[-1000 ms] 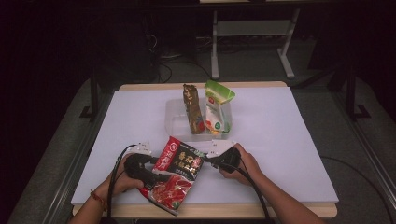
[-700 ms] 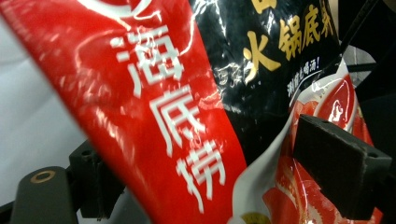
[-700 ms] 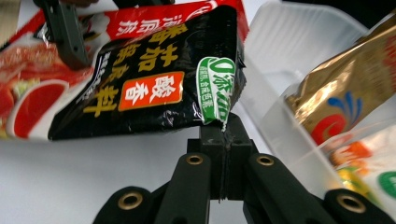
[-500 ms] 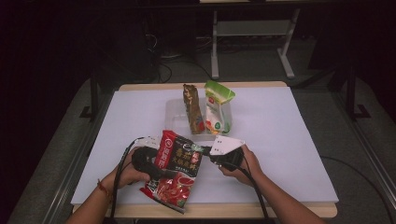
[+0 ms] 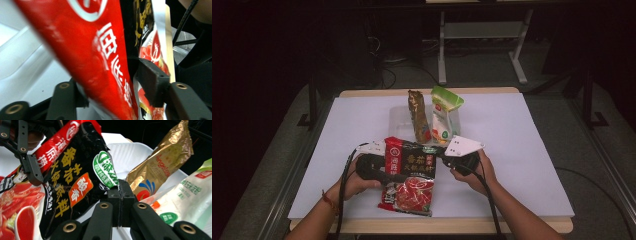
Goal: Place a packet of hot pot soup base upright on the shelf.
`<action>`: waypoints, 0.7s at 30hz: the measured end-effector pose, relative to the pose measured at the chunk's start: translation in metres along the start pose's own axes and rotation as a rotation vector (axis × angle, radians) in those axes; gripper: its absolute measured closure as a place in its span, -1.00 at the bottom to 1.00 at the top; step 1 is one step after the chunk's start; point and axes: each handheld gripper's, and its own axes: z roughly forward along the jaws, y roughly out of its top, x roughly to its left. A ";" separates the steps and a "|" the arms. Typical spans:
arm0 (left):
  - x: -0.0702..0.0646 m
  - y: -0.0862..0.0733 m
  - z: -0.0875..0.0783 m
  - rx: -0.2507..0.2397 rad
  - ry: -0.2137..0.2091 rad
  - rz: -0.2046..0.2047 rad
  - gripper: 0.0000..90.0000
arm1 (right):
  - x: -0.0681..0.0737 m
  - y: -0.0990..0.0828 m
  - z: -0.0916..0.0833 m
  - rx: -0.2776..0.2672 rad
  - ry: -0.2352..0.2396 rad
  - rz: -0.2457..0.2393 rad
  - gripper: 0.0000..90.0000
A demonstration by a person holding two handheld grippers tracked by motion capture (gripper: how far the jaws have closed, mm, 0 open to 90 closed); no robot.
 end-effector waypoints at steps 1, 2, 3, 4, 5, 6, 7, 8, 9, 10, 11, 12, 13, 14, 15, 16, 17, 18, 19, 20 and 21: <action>0.000 0.000 -0.001 -0.005 -0.003 -0.005 0.16 | -0.001 0.000 0.000 -0.002 0.001 0.001 0.98; 0.000 0.000 -0.001 -0.016 -0.007 -0.008 0.20 | -0.001 0.000 -0.001 -0.002 -0.002 0.002 0.98; -0.001 -0.001 -0.002 -0.026 -0.011 -0.018 0.23 | -0.001 0.000 -0.001 -0.004 -0.002 0.008 0.98; -0.001 -0.002 -0.002 -0.033 -0.011 -0.021 0.26 | -0.001 0.000 -0.001 -0.007 0.000 0.007 0.98; -0.001 -0.003 -0.003 -0.040 -0.011 -0.021 0.29 | -0.001 0.001 -0.002 -0.009 -0.001 0.004 0.98; -0.002 -0.003 -0.003 -0.046 -0.014 -0.021 0.32 | -0.001 0.001 -0.002 -0.009 -0.003 0.003 0.98; -0.002 -0.004 -0.003 -0.051 -0.013 -0.022 0.34 | -0.001 0.001 -0.002 -0.009 -0.005 0.004 0.98; -0.003 -0.004 -0.004 -0.053 -0.010 -0.024 0.36 | 0.000 0.001 -0.002 -0.011 -0.005 0.005 0.98; -0.004 -0.004 -0.004 -0.058 -0.009 -0.026 0.37 | 0.000 0.002 -0.002 -0.011 -0.009 0.003 0.98; -0.005 -0.004 -0.004 -0.063 -0.008 -0.024 0.39 | 0.000 0.002 -0.003 -0.013 -0.012 0.001 0.98; -0.006 -0.004 -0.003 -0.069 -0.008 -0.026 0.39 | -0.001 0.002 -0.003 -0.018 -0.010 0.006 0.98; -0.007 -0.004 -0.003 -0.071 -0.008 -0.033 0.39 | -0.001 0.002 -0.004 -0.023 -0.009 0.008 0.98; -0.007 -0.003 -0.002 -0.072 -0.006 -0.031 0.38 | -0.001 0.003 -0.004 -0.023 -0.010 0.008 0.98; -0.008 -0.003 -0.001 -0.071 -0.003 -0.027 0.37 | -0.001 0.003 -0.005 -0.028 -0.011 0.002 0.98; -0.008 -0.003 -0.001 -0.071 -0.004 -0.029 0.36 | -0.001 0.004 -0.005 -0.031 -0.010 0.007 0.98; -0.008 -0.002 0.000 -0.076 -0.002 -0.035 0.35 | -0.001 0.005 -0.006 -0.032 -0.008 0.007 0.98; -0.008 -0.002 0.001 -0.084 0.000 -0.042 0.33 | -0.001 0.005 -0.006 -0.032 -0.009 0.008 0.98; -0.008 -0.001 0.002 -0.090 0.002 -0.044 0.33 | -0.002 0.005 -0.006 -0.033 -0.010 0.009 0.98; -0.009 -0.001 0.003 -0.095 0.003 -0.045 0.33 | -0.003 0.004 -0.006 -0.034 -0.009 0.014 0.98; -0.009 0.000 0.004 -0.097 0.002 -0.045 0.33 | -0.004 0.004 -0.006 -0.037 -0.006 0.022 0.98; -0.009 0.000 0.005 -0.100 0.004 -0.047 0.33 | -0.004 0.004 -0.007 -0.038 -0.008 0.021 0.98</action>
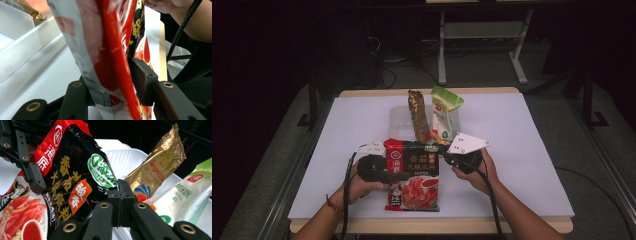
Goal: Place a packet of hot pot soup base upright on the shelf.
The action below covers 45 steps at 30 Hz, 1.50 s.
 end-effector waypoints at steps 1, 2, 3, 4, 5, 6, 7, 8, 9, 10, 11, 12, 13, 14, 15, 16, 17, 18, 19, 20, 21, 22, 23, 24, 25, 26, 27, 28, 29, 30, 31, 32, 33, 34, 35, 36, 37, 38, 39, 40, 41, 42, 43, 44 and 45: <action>0.000 0.000 0.000 -0.002 0.001 0.001 0.35 | 0.000 0.000 0.000 0.002 -0.006 -0.004 0.98; 0.000 0.000 0.000 -0.006 -0.002 -0.005 0.36 | 0.000 0.000 -0.001 0.002 -0.007 -0.006 0.98; 0.001 0.000 0.000 -0.007 -0.004 -0.009 0.41 | -0.001 0.000 -0.001 -0.001 -0.008 -0.008 0.98; 0.001 0.001 0.000 -0.010 -0.006 -0.015 0.45 | -0.001 0.000 -0.001 0.000 -0.008 -0.006 0.98; 0.000 0.001 -0.001 -0.014 -0.006 -0.018 0.50 | -0.001 0.001 -0.001 -0.002 -0.008 -0.006 0.98; -0.002 0.001 -0.001 -0.020 -0.004 -0.017 0.54 | -0.002 0.001 -0.001 -0.003 -0.010 -0.006 0.97; -0.003 0.001 -0.002 -0.022 -0.001 -0.017 0.57 | -0.003 0.000 -0.001 -0.003 -0.011 -0.005 0.96; -0.005 0.001 -0.002 -0.025 0.001 -0.019 0.59 | -0.003 0.000 -0.002 -0.001 -0.011 -0.001 0.95; -0.006 0.001 -0.002 -0.025 -0.001 -0.019 0.61 | -0.004 0.000 -0.002 -0.002 -0.011 0.001 0.93; -0.007 0.001 -0.003 -0.027 0.002 -0.016 0.62 | -0.005 0.000 -0.002 -0.003 -0.013 0.003 0.88; -0.009 0.000 -0.003 -0.032 0.004 -0.014 0.63 | -0.005 0.000 -0.003 -0.002 -0.017 0.011 0.85; -0.009 0.000 -0.003 -0.033 0.001 -0.014 0.63 | -0.006 0.000 -0.004 -0.003 -0.015 0.018 0.79; -0.010 0.000 -0.004 -0.035 0.000 -0.017 0.64 | -0.007 0.000 -0.006 -0.007 -0.009 0.024 0.70; -0.011 0.000 -0.004 -0.036 0.000 -0.013 0.64 | -0.007 0.000 -0.008 -0.006 -0.013 0.027 0.56; -0.011 0.000 -0.004 -0.038 0.003 -0.013 0.65 | -0.008 0.000 -0.009 0.005 -0.020 0.029 0.50; -0.011 0.000 -0.005 -0.038 0.004 -0.011 0.65 | -0.009 -0.001 -0.012 0.011 -0.016 0.032 0.44; -0.012 -0.001 -0.005 -0.039 0.001 -0.012 0.65 | -0.011 -0.002 -0.015 0.016 -0.017 0.037 0.38; -0.012 -0.001 -0.006 -0.040 0.003 -0.013 0.65 | -0.012 -0.004 -0.019 0.021 -0.023 0.038 0.33; -0.013 -0.001 -0.006 -0.044 0.007 -0.014 0.65 | -0.015 -0.005 -0.023 0.031 -0.027 0.038 0.30; -0.013 -0.001 -0.007 -0.045 0.006 -0.013 0.65 | -0.017 -0.007 -0.027 0.046 -0.030 0.042 0.26; -0.013 -0.001 -0.007 -0.051 0.008 -0.018 0.66 | -0.019 -0.010 -0.030 0.056 -0.037 0.047 0.22; -0.014 -0.001 -0.008 -0.059 0.010 -0.022 0.66 | -0.022 -0.013 -0.034 0.061 -0.043 0.058 0.18; -0.015 -0.001 -0.009 -0.066 0.012 -0.025 0.67 | -0.024 -0.016 -0.036 0.070 -0.043 0.078 0.14; -0.016 0.000 -0.009 -0.073 0.017 -0.021 0.67 | -0.027 -0.022 -0.039 0.088 -0.046 0.097 0.10; -0.017 0.000 -0.010 -0.077 0.023 -0.019 0.68 | -0.028 -0.027 -0.042 0.108 -0.053 0.097 0.07; -0.018 0.001 -0.011 -0.080 0.023 -0.015 0.68 | -0.029 -0.030 -0.044 0.126 -0.058 0.094 0.04; -0.019 0.002 -0.012 -0.087 0.026 -0.011 0.69 | -0.030 -0.035 -0.047 0.151 -0.063 0.094 0.01; -0.020 0.002 -0.013 -0.091 0.034 -0.015 0.69 | -0.031 -0.041 -0.050 0.171 -0.069 0.092 -0.01; -0.021 0.002 -0.013 -0.094 0.035 -0.013 0.70 | -0.033 -0.046 -0.054 0.183 -0.077 0.099 -0.02; -0.022 0.003 -0.013 -0.093 0.033 -0.007 0.70 | -0.035 -0.052 -0.057 0.188 -0.086 0.112 -0.02; -0.023 0.003 -0.014 -0.098 0.045 -0.004 0.70 | -0.037 -0.057 -0.061 0.191 -0.096 0.129 -0.03; -0.025 0.003 -0.014 -0.103 0.049 -0.006 0.71 | -0.040 -0.062 -0.064 0.192 -0.106 0.144 -0.04; -0.026 0.004 -0.014 -0.108 0.053 -0.002 0.71 | -0.044 -0.068 -0.067 0.188 -0.119 0.168 -0.04; -0.027 0.005 -0.014 -0.113 0.061 0.001 0.72 | -0.046 -0.073 -0.069 0.187 -0.127 0.193 -0.04; -0.028 0.005 -0.014 -0.120 0.072 -0.002 0.72 | -0.049 -0.076 -0.070 0.186 -0.129 0.211 -0.05; -0.029 0.006 -0.014 -0.124 0.075 -0.011 0.71 | -0.050 -0.079 -0.070 0.191 -0.133 0.226 -0.07; -0.029 0.007 -0.014 -0.131 0.086 -0.008 0.71 | -0.051 -0.082 -0.071 0.199 -0.147 0.224 -0.09; -0.032 0.008 -0.014 -0.137 0.099 0.002 0.71 | -0.052 -0.084 -0.072 0.211 -0.162 0.215 -0.10; -0.034 0.010 -0.014 -0.138 0.108 0.014 0.72 | -0.053 -0.086 -0.072 0.221 -0.170 0.214 -0.11; -0.035 0.012 -0.016 -0.152 0.115 0.014 0.72 | -0.054 -0.088 -0.073 0.226 -0.169 0.227 -0.13; -0.037 0.013 -0.016 -0.163 0.118 0.023 0.73 | -0.055 -0.090 -0.074 0.226 -0.172 0.242 -0.15; -0.038 0.014 -0.017 -0.171 0.126 0.028 0.73 | -0.057 -0.092 -0.075 0.229 -0.179 0.256 -0.15; -0.040 0.015 -0.018 -0.180 0.127 0.025 0.74 | -0.058 -0.094 -0.075 0.231 -0.185 0.264 -0.16; -0.040 0.016 -0.020 -0.179 0.126 0.035 0.74 | -0.059 -0.096 -0.076 0.232 -0.190 0.274 -0.18; -0.042 0.017 -0.020 -0.189 0.132 0.031 0.75 | -0.060 -0.098 -0.077 0.229 -0.199 0.286 -0.19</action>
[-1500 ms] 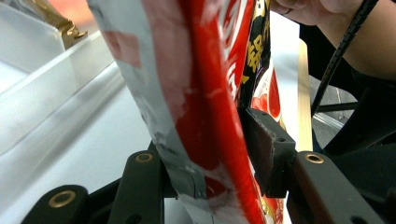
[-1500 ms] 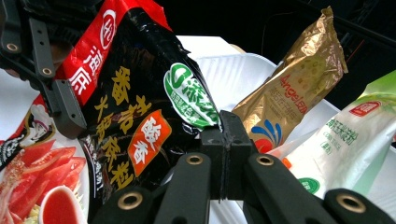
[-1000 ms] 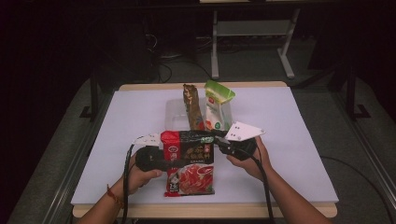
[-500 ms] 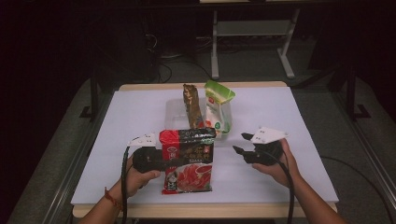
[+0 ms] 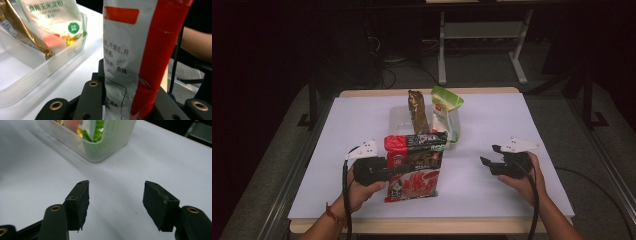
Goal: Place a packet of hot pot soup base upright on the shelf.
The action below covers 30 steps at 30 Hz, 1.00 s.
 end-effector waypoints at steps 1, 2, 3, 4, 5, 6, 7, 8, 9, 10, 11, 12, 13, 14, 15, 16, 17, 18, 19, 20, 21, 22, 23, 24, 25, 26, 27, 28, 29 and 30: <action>-0.001 0.001 -0.001 -0.011 0.008 0.000 0.75 | -0.001 -0.001 0.000 0.002 -0.003 0.009 -0.19; -0.001 0.003 -0.003 -0.014 0.015 0.007 0.75 | -0.002 -0.002 0.000 0.001 -0.007 0.015 -0.20; -0.001 0.004 -0.004 -0.027 0.026 0.005 0.76 | -0.003 -0.002 -0.001 0.001 -0.009 0.019 -0.21; -0.002 0.007 -0.007 -0.043 0.037 0.013 0.76 | -0.004 -0.003 -0.002 -0.006 -0.012 0.027 -0.21; -0.002 0.008 -0.009 -0.051 0.044 0.016 0.76 | -0.005 -0.004 -0.003 -0.013 -0.012 0.041 -0.21; -0.002 0.010 -0.011 -0.059 0.053 0.018 0.77 | -0.006 -0.004 -0.004 -0.015 -0.011 0.041 -0.21; -0.002 0.013 -0.013 -0.072 0.058 0.017 0.77 | -0.006 -0.004 -0.005 -0.019 -0.015 0.041 -0.22; -0.002 0.015 -0.016 -0.083 0.060 0.021 0.77 | -0.007 -0.004 -0.005 -0.028 -0.016 0.046 -0.23; -0.002 0.017 -0.018 -0.092 0.069 0.023 0.77 | -0.007 -0.003 -0.006 -0.036 -0.014 0.054 -0.24; -0.002 0.019 -0.021 -0.096 0.076 0.031 0.77 | -0.008 -0.003 -0.006 -0.039 -0.017 0.061 -0.26; -0.001 0.021 -0.026 -0.110 0.095 0.034 0.77 | -0.008 -0.003 -0.006 -0.043 -0.021 0.062 -0.29; 0.000 0.023 -0.029 -0.122 0.104 0.030 0.77 | -0.008 -0.003 -0.007 -0.044 -0.022 0.061 -0.30; 0.001 0.024 -0.032 -0.133 0.114 0.028 0.77 | -0.008 -0.003 -0.006 -0.044 -0.022 0.061 -0.31; 0.002 0.025 -0.036 -0.144 0.125 0.027 0.77 | -0.008 -0.003 -0.006 -0.041 -0.026 0.060 -0.35; 0.003 0.027 -0.039 -0.148 0.140 0.034 0.77 | -0.008 -0.003 -0.006 -0.038 -0.030 0.057 -0.38; 0.004 0.028 -0.042 -0.155 0.154 0.038 0.77 | -0.008 -0.003 -0.006 -0.036 -0.033 0.057 -0.40; 0.006 0.029 -0.046 -0.167 0.172 0.031 0.77 | -0.009 -0.003 -0.006 -0.035 -0.034 0.058 -0.41; 0.008 0.029 -0.048 -0.174 0.183 0.032 0.77 | -0.009 -0.003 -0.005 -0.035 -0.036 0.060 -0.41; 0.010 0.030 -0.050 -0.181 0.199 0.034 0.77 | -0.009 -0.003 -0.005 -0.034 -0.037 0.060 -0.41; 0.012 0.031 -0.053 -0.190 0.221 0.029 0.77 | -0.009 -0.003 -0.005 -0.029 -0.038 0.062 -0.41; 0.013 0.031 -0.055 -0.199 0.234 0.026 0.77 | -0.009 -0.004 -0.004 -0.029 -0.036 0.062 -0.41; 0.016 0.032 -0.057 -0.203 0.253 0.026 0.77 | -0.009 -0.004 -0.004 -0.028 -0.035 0.063 -0.42; 0.018 0.032 -0.058 -0.209 0.276 0.025 0.77 | -0.009 -0.004 -0.003 -0.025 -0.037 0.062 -0.42; 0.021 0.032 -0.060 -0.214 0.301 0.021 0.77 | -0.008 -0.004 -0.003 -0.018 -0.040 0.059 -0.43; 0.023 0.033 -0.061 -0.218 0.325 0.019 0.77 | -0.008 -0.004 -0.002 -0.017 -0.043 0.057 -0.44; 0.025 0.034 -0.062 -0.224 0.353 0.020 0.77 | -0.008 -0.004 -0.001 -0.016 -0.044 0.056 -0.45; 0.027 0.034 -0.063 -0.230 0.364 0.016 0.77 | -0.008 -0.004 -0.001 -0.013 -0.046 0.057 -0.46; 0.030 0.035 -0.064 -0.241 0.374 0.005 0.77 | -0.008 -0.004 0.000 -0.013 -0.044 0.057 -0.47; 0.033 0.036 -0.064 -0.252 0.386 -0.009 0.77 | -0.007 -0.004 0.000 -0.014 -0.043 0.057 -0.48; 0.035 0.038 -0.064 -0.259 0.394 -0.013 0.77 | -0.007 -0.004 0.000 -0.012 -0.047 0.055 -0.48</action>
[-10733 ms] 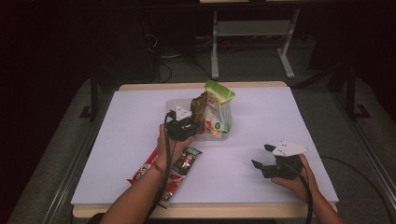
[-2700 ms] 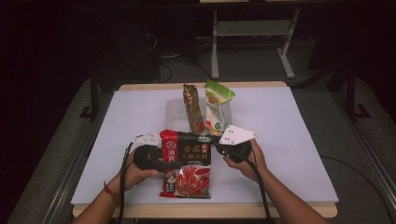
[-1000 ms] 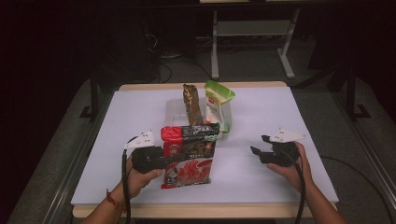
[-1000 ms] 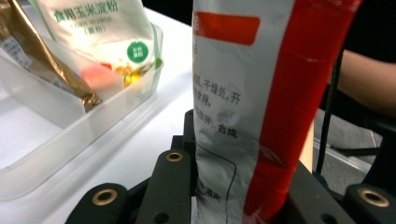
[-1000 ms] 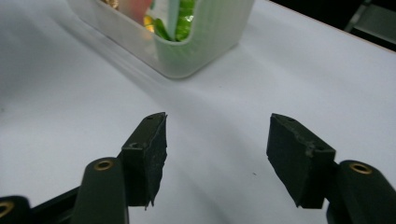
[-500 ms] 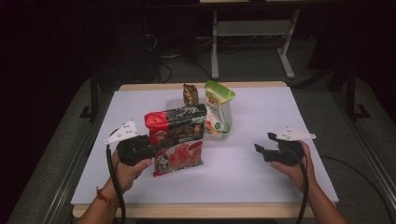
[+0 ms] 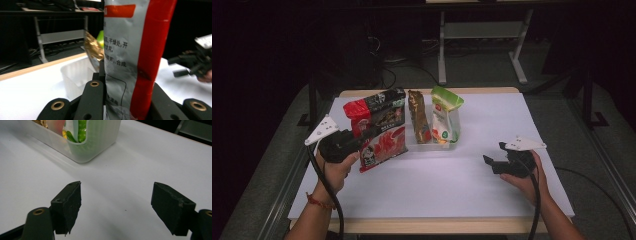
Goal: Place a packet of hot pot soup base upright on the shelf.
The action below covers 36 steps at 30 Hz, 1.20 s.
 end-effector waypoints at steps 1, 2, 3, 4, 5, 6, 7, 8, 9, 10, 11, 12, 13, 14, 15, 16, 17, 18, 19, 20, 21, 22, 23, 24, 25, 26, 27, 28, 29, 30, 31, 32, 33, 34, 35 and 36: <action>0.001 0.001 0.002 0.000 0.015 0.002 0.77 | 0.000 0.000 0.000 0.000 -0.002 0.000 -0.50; 0.002 0.002 0.004 -0.001 0.030 -0.008 0.77 | 0.000 0.000 0.001 0.000 -0.001 0.002 -0.50; 0.003 0.003 0.007 0.001 0.044 -0.014 0.78 | 0.000 0.000 0.001 0.001 -0.003 0.001 -0.51; 0.004 0.004 0.010 0.002 0.054 -0.011 0.78 | 0.000 0.000 0.001 0.000 -0.008 0.002 -0.52; 0.004 0.005 0.013 -0.002 0.060 -0.021 0.78 | 0.000 0.000 0.001 -0.001 -0.009 0.003 -0.53; 0.005 0.006 0.016 -0.006 0.064 -0.030 0.78 | 0.000 0.000 0.001 0.000 -0.008 0.002 -0.53; 0.005 0.006 0.018 -0.007 0.065 -0.033 0.78 | 0.000 0.000 0.001 0.002 -0.006 -0.001 -0.53; 0.004 0.007 0.020 -0.011 0.068 -0.036 0.78 | 0.000 -0.001 0.001 0.003 -0.007 -0.001 -0.53; 0.004 0.008 0.023 -0.010 0.073 -0.034 0.78 | 0.000 -0.001 0.001 0.004 -0.008 -0.003 -0.53; 0.003 0.009 0.026 -0.007 0.084 -0.030 0.78 | 0.000 -0.001 0.001 0.005 -0.010 -0.004 -0.53; 0.003 0.009 0.028 -0.008 0.094 -0.031 0.78 | 0.000 -0.001 0.001 0.006 -0.009 0.000 -0.53; 0.004 0.010 0.031 -0.005 0.106 -0.041 0.79 | 0.000 -0.001 0.001 0.007 -0.009 0.001 -0.53; 0.004 0.010 0.034 0.002 0.117 -0.043 0.79 | 0.000 -0.001 0.001 0.008 -0.010 0.001 -0.53; 0.005 0.010 0.037 0.003 0.132 -0.051 0.79 | 0.001 -0.001 0.001 0.007 -0.009 0.001 -0.53; 0.005 0.011 0.039 0.006 0.140 -0.050 0.79 | 0.001 -0.001 0.001 0.007 -0.009 0.000 -0.53; 0.006 0.011 0.042 0.008 0.153 -0.048 0.79 | 0.001 -0.001 0.001 0.007 -0.009 0.000 -0.53; 0.006 0.012 0.045 0.007 0.172 -0.057 0.79 | 0.001 -0.001 0.001 0.006 -0.009 -0.001 -0.53; 0.007 0.012 0.047 0.006 0.178 -0.058 0.79 | 0.001 -0.001 0.001 0.006 -0.008 0.001 -0.53; 0.008 0.013 0.049 0.005 0.180 -0.068 0.79 | 0.001 -0.001 0.001 0.007 -0.008 -0.001 -0.53; 0.008 0.014 0.052 0.002 0.191 -0.072 0.79 | 0.001 -0.001 0.001 0.007 -0.008 0.000 -0.53; 0.009 0.015 0.055 -0.002 0.204 -0.078 0.79 | 0.001 -0.002 0.002 0.007 -0.007 -0.001 -0.52; 0.009 0.016 0.058 -0.002 0.207 -0.083 0.79 | 0.001 -0.001 0.002 0.009 -0.007 -0.003 -0.52; 0.009 0.016 0.063 0.001 0.222 -0.078 0.79 | 0.001 -0.001 0.002 0.009 -0.005 -0.006 -0.52; 0.008 0.017 0.065 -0.001 0.232 -0.077 0.79 | 0.002 -0.001 0.002 0.010 -0.005 -0.007 -0.52; 0.007 0.018 0.069 0.000 0.241 -0.073 0.79 | 0.002 -0.001 0.002 0.011 -0.005 -0.009 -0.52; 0.007 0.018 0.072 0.003 0.251 -0.070 0.79 | 0.002 -0.001 0.002 0.012 -0.004 -0.008 -0.52; 0.007 0.019 0.074 -0.002 0.259 -0.076 0.79 | 0.002 -0.002 0.002 0.012 -0.003 -0.007 -0.52; 0.008 0.019 0.077 -0.002 0.269 -0.082 0.79 | 0.002 -0.002 0.002 0.014 -0.001 -0.005 -0.52; 0.008 0.020 0.080 0.000 0.273 -0.090 0.79 | 0.002 -0.002 0.003 0.016 0.000 -0.004 -0.52; 0.008 0.020 0.083 -0.003 0.276 -0.095 0.79 | 0.002 -0.002 0.003 0.017 0.001 -0.006 -0.52; 0.008 0.020 0.086 0.000 0.284 -0.098 0.79 | 0.002 -0.002 0.003 0.018 0.002 -0.006 -0.52; 0.007 0.020 0.090 0.007 0.290 -0.096 0.79 | 0.002 -0.002 0.003 0.018 0.004 -0.006 -0.52; 0.006 0.020 0.093 0.009 0.299 -0.094 0.79 | 0.002 -0.002 0.003 0.018 0.004 -0.008 -0.52; 0.005 0.020 0.097 0.013 0.312 -0.089 0.79 | 0.002 -0.002 0.003 0.019 0.005 -0.006 -0.52; 0.004 0.020 0.100 0.014 0.324 -0.094 0.79 | 0.003 -0.002 0.003 0.019 0.007 -0.007 -0.52; 0.003 0.020 0.103 0.013 0.334 -0.101 0.79 | 0.003 -0.002 0.004 0.019 0.007 -0.012 -0.52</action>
